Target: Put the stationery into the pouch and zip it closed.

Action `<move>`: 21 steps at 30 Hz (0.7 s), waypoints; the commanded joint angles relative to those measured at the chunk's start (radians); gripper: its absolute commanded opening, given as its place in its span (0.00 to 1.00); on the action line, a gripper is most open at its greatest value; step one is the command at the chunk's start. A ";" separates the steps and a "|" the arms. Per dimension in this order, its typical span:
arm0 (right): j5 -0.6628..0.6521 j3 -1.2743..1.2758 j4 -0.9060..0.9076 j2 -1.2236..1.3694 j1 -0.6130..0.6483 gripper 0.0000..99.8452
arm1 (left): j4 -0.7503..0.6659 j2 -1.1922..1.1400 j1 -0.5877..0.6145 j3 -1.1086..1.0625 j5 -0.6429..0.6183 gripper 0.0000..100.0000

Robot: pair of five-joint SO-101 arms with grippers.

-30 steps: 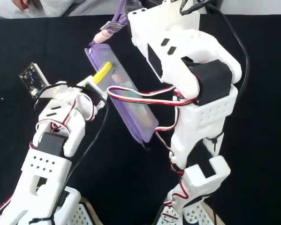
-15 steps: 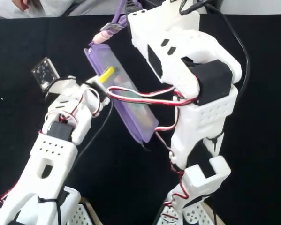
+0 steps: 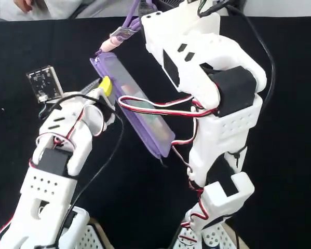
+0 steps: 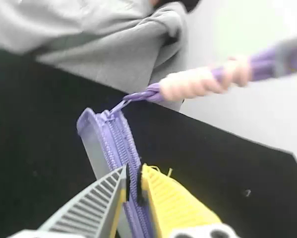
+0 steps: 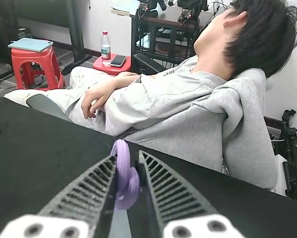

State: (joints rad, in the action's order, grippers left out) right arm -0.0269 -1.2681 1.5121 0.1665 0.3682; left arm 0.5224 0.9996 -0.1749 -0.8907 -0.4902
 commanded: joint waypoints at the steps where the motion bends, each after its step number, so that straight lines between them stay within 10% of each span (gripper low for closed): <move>1: 0.005 -0.047 0.002 -0.010 -0.015 0.01 | -0.006 0.035 0.008 -0.004 0.054 0.05; 21: 0.003 -0.050 0.014 -0.012 -0.015 0.01 | -0.081 -0.061 0.047 -0.004 -0.195 0.22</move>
State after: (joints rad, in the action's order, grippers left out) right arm -0.0269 -1.2681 1.5244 0.1665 0.3682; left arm 0.4933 1.0088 -0.1534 -0.9168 -0.6790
